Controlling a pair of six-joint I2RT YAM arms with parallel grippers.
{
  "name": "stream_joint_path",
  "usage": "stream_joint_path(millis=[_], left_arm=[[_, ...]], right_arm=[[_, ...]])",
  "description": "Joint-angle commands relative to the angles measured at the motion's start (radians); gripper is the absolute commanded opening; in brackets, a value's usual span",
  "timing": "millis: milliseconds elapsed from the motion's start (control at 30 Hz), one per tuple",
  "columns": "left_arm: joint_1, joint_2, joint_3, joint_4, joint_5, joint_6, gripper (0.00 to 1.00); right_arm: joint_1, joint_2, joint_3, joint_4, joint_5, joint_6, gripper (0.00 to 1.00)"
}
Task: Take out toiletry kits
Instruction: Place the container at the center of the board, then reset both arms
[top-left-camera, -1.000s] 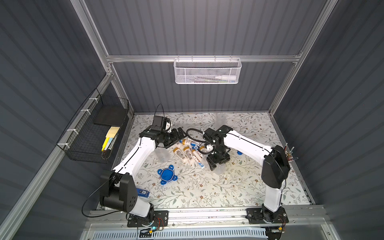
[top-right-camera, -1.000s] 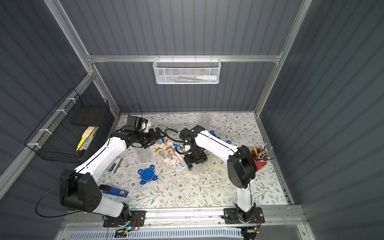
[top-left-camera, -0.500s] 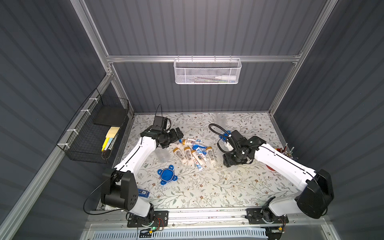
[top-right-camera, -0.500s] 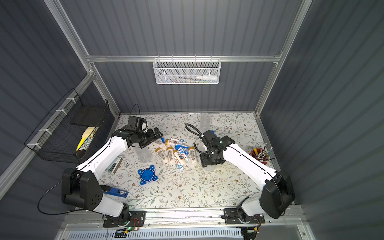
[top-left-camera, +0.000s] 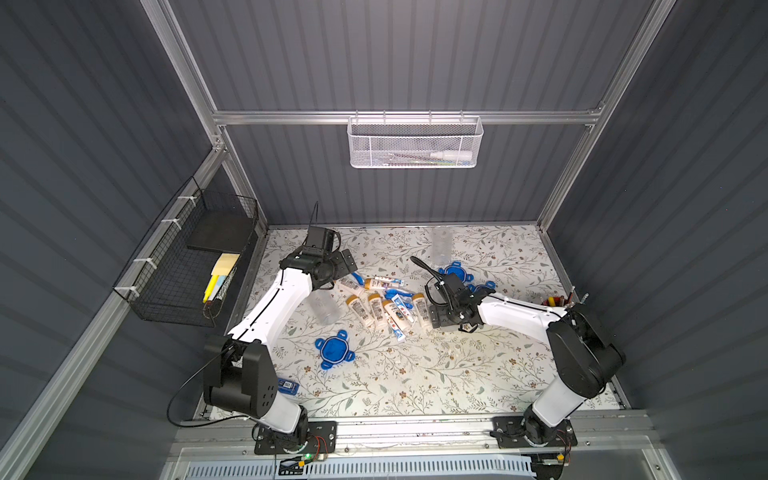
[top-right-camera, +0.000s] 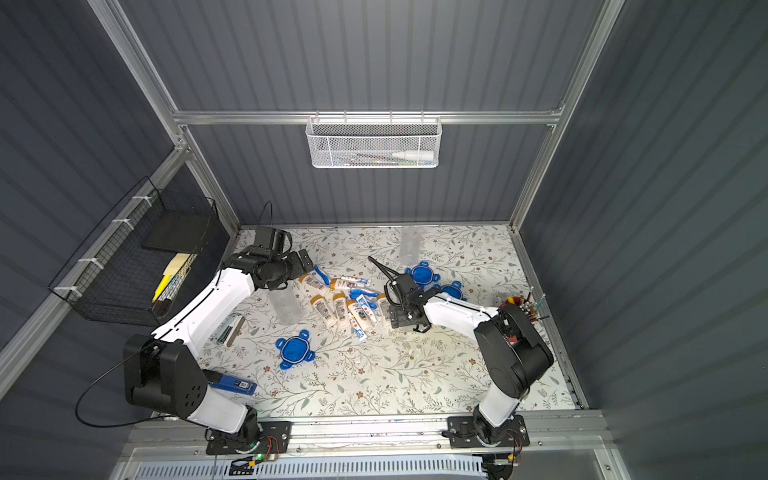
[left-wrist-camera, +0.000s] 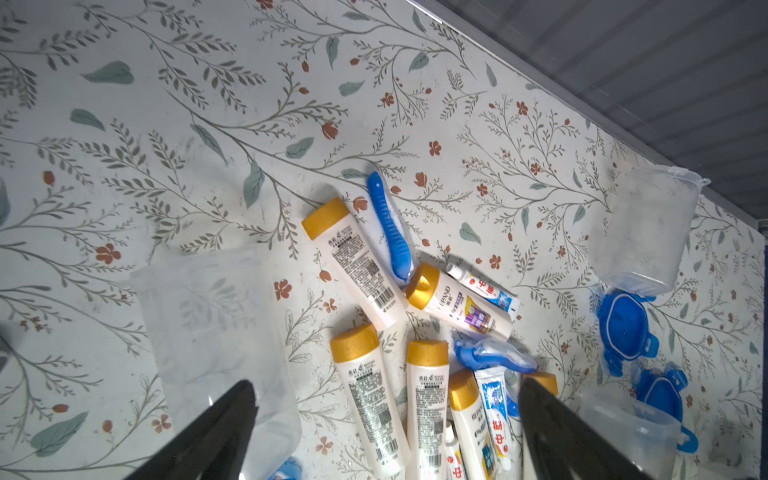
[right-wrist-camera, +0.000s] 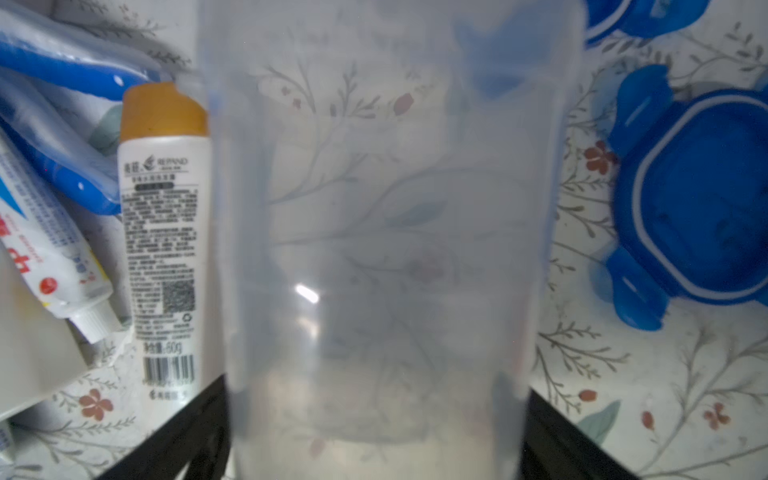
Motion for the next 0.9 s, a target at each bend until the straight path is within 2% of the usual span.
stream_joint_path(millis=[0, 33, 133, 233, 267, 367, 500, 567, 600, 667, 733, 800, 867], left_arm=[[0.008, -0.015, 0.006, 0.025, -0.096, 0.077, 1.00], [0.008, -0.029, 0.004, 0.025, -0.159, 0.090, 1.00], [0.007, -0.070, -0.089, 0.139, -0.393, 0.249, 1.00], [0.011, -0.040, -0.148, 0.186, -0.505, 0.285, 1.00], [0.011, -0.032, -0.180, 0.228, -0.498, 0.296, 1.00], [0.012, -0.034, -0.362, 0.500, -0.478, 0.362, 1.00], [0.017, -0.014, -0.588, 0.881, -0.511, 0.465, 1.00], [0.018, 0.045, -0.633, 1.002, -0.506, 0.515, 1.00], [0.019, 0.074, -0.623, 0.989, -0.495, 0.528, 1.00], [0.020, 0.124, -0.664, 1.090, -0.459, 0.570, 1.00], [0.031, 0.133, -0.660, 1.092, -0.440, 0.584, 1.00], [0.046, 0.125, -0.696, 1.177, -0.450, 0.611, 0.99], [0.090, 0.136, -0.811, 1.425, -0.445, 0.595, 1.00]], right_arm=[[-0.007, -0.102, -0.019, 0.054, 0.033, 0.018, 0.99], [-0.012, -0.147, -0.022, 0.050, 0.055, 0.010, 0.99], [-0.079, -0.271, -0.024, 0.027, 0.083, -0.032, 0.99], [-0.177, -0.343, -0.046, 0.074, 0.025, -0.137, 0.99], [-0.193, -0.355, -0.063, 0.106, 0.044, -0.177, 0.99], [-0.247, -0.384, -0.153, 0.279, 0.118, -0.274, 0.99], [-0.365, -0.366, -0.300, 0.529, 0.075, -0.246, 0.99], [-0.416, -0.329, -0.360, 0.702, 0.069, -0.290, 0.99], [-0.439, -0.337, -0.351, 0.677, 0.059, -0.257, 0.99], [-0.465, -0.328, -0.357, 0.725, 0.085, -0.303, 0.99], [-0.499, -0.299, -0.357, 0.747, 0.096, -0.323, 0.99], [-0.532, -0.252, -0.390, 0.833, 0.071, -0.325, 0.99], [-0.559, -0.189, -0.433, 0.949, 0.061, -0.314, 0.99]])
